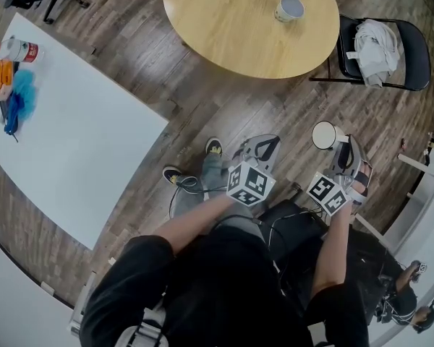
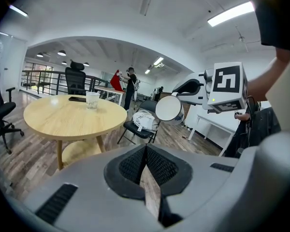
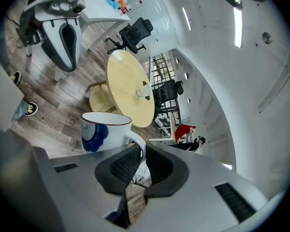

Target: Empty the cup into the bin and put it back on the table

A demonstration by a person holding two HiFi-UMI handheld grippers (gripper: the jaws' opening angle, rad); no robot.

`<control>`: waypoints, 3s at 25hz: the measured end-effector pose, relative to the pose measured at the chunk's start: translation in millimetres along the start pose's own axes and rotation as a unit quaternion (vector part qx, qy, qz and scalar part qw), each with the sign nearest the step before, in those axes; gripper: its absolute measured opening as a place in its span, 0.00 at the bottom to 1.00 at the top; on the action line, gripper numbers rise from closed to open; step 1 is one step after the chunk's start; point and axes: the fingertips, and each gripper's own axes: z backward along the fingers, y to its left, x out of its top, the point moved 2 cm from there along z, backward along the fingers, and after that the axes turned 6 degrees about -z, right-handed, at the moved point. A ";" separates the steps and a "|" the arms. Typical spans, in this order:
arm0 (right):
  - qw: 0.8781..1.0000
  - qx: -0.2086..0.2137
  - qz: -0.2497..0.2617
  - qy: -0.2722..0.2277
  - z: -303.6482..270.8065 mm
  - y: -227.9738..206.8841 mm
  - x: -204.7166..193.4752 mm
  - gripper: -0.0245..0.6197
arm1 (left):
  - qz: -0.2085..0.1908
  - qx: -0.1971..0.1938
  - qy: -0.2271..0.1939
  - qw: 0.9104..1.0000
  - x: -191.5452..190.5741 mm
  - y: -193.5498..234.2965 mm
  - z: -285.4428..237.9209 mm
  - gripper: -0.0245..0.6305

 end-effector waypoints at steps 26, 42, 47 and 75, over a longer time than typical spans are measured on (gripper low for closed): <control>0.840 0.131 -0.504 -0.153 38.0 -11.8 76.8 0.11 | 0.010 0.085 -0.098 0.991 106.9 45.3 111.4 0.07; 0.793 0.248 -0.468 -0.302 122.9 7.9 272.9 0.11 | 0.022 0.285 -0.141 0.948 102.9 101.1 323.1 0.07; 0.774 0.298 -0.436 -0.350 166.3 29.1 346.8 0.11 | 0.040 0.356 -0.144 0.923 79.3 110.8 397.9 0.07; 0.655 0.495 -0.313 -0.478 375.6 116.0 531.0 0.14 | 0.094 0.575 -0.161 0.796 -1.0 81.4 634.3 0.07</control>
